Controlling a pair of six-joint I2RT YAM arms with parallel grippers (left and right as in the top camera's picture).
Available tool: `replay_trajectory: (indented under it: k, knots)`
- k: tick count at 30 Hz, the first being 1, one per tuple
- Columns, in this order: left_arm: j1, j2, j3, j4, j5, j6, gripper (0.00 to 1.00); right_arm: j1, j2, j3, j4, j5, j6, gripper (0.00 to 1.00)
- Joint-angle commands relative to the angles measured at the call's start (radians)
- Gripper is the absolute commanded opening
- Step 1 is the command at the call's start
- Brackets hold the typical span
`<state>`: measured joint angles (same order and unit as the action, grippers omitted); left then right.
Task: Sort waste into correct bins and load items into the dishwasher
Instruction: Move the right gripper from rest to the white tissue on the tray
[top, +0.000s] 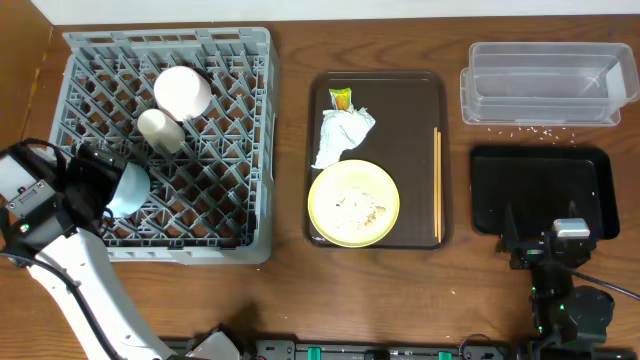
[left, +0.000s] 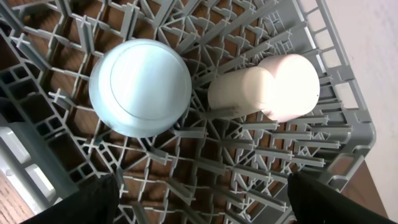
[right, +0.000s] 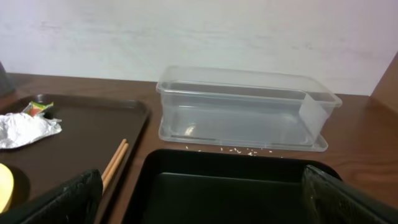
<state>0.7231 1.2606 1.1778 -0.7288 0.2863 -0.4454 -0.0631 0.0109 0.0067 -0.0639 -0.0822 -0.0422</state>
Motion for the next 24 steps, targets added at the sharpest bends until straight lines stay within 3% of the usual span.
replay_trajectory:
  k: [1, 8, 12, 16, 24]
  knots:
    - [0.0, 0.007, 0.002, 0.0, 0.009, 0.002, 0.88, -0.008, -0.006, -0.001, -0.004, -0.004, -0.015, 0.99]
    - [0.0, 0.008, 0.002, 0.0, 0.009, 0.002, 0.88, -0.008, -0.006, -0.001, -0.002, -0.004, -0.015, 0.99]
    - [0.0, 0.008, 0.002, 0.0, 0.009, 0.002, 0.88, -0.008, -0.006, -0.001, 0.124, -0.081, 0.049, 0.99]
    - [0.0, 0.008, 0.002, 0.0, 0.009, 0.002, 0.88, -0.008, -0.005, -0.001, 0.33, -0.197, 0.086, 0.99]
    - [0.0, 0.007, 0.002, 0.0, 0.009, 0.002, 0.88, -0.008, 0.114, 0.002, 0.906, -0.171, 0.078, 0.99]
